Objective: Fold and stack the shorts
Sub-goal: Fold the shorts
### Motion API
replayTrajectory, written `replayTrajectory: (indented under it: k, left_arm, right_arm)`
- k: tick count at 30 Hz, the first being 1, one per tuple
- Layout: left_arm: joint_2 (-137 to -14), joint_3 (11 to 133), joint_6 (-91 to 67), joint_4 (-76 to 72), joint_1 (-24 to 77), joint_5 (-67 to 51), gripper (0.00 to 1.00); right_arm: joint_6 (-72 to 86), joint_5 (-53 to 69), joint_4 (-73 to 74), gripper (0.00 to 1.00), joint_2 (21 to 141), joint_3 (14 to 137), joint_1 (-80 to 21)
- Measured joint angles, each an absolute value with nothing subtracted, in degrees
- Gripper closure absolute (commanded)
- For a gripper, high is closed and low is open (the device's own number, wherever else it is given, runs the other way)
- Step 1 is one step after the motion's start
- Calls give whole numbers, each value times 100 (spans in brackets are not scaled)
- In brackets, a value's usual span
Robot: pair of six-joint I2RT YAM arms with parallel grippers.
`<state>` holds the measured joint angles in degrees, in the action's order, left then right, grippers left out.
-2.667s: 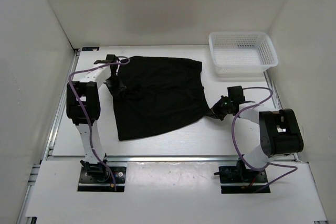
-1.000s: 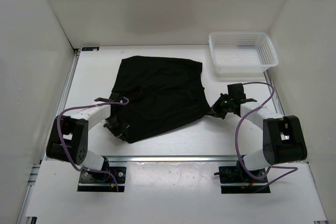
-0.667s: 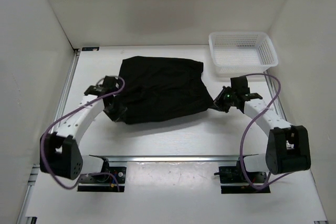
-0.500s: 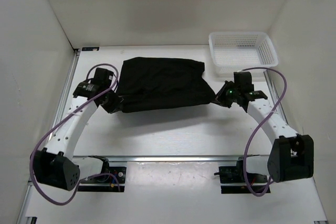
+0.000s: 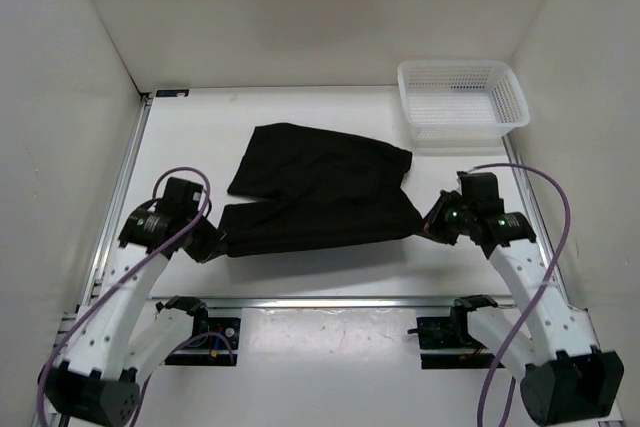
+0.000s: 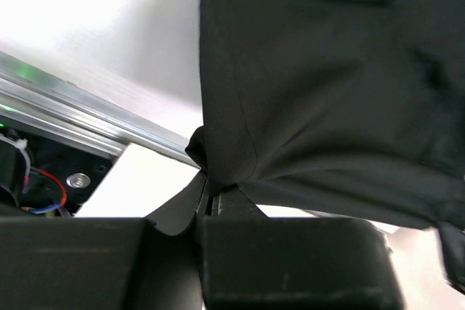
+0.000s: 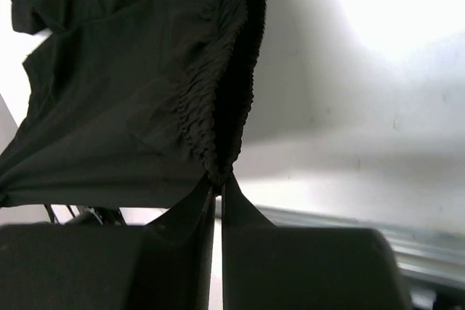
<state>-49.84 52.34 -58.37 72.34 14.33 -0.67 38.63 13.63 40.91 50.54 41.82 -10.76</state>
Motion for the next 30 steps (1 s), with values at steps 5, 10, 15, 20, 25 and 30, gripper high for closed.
replayTrajectory:
  k: [5,10,15,20,25,30]
  left_arm:
    - [-4528,5583,-5900,7546,1439,-110,90]
    - [-5867,7030,-5553,7526,1455,78,90]
    - [-7721,8444,-5015,7083,1457,475,90]
    - [-9509,9795,-4587,6792,1380,659,90]
    - [-10908,11168,-4265,6722,1188,637,90]
    - [-12066,12698,-4042,6796,1024,532,90]
  right_arm:
    - [3861,1308,4718,99,4495,4189,-1087]
    - [3830,976,4934,99,4783,4626,-1096]
    - [3708,552,4431,99,5942,5439,-1096]
    - [3597,172,3929,99,7526,6423,-1094]
    - [3481,-69,3662,99,8705,7334,-1096]
    - [3402,-161,3498,99,9542,8103,-1096]
